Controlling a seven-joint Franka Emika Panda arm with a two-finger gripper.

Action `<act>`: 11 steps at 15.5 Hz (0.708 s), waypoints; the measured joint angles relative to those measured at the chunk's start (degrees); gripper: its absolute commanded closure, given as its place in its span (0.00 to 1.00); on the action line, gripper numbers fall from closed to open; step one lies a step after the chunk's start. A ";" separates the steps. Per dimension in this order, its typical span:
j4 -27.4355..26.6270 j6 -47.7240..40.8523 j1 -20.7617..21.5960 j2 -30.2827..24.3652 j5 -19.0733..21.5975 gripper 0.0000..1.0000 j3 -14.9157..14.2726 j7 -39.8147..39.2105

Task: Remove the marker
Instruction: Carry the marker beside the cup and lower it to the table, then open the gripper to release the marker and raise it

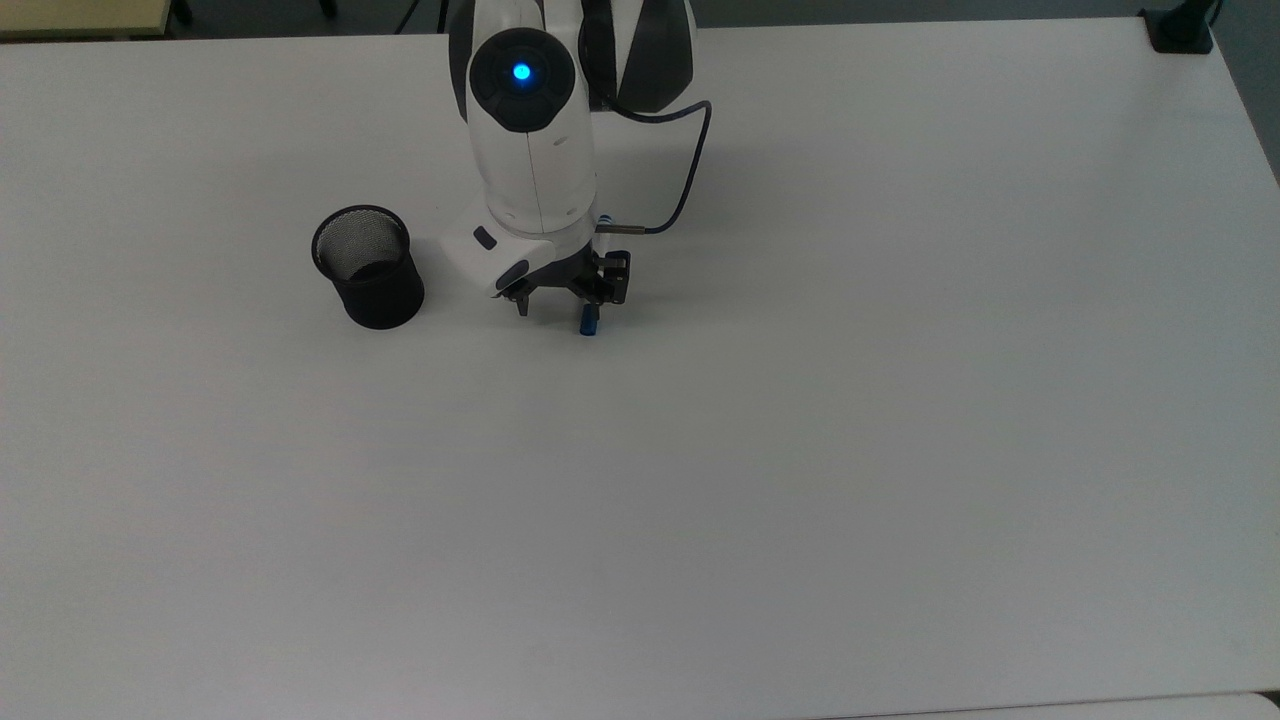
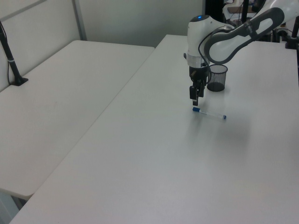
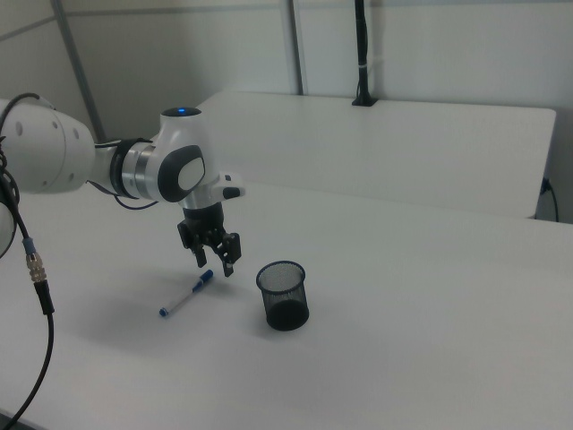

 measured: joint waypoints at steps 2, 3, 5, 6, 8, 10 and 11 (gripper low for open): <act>0.13 0.09 0.00 -0.02 0.00 0.13 0.00 0.00; 0.27 0.11 0.00 -0.09 0.00 0.08 0.00 0.00; 0.72 0.11 -0.08 -0.75 0.00 0.00 0.00 0.07; 0.88 0.11 -0.17 -1.53 0.00 0.00 -0.02 0.35; 1.04 -0.13 -0.46 -3.95 0.00 0.00 -0.07 1.40; 1.57 -2.18 -0.98 -7.14 -0.01 0.00 -0.10 1.99; 2.17 -4.19 -1.24 -8.80 -0.01 0.00 -0.16 2.09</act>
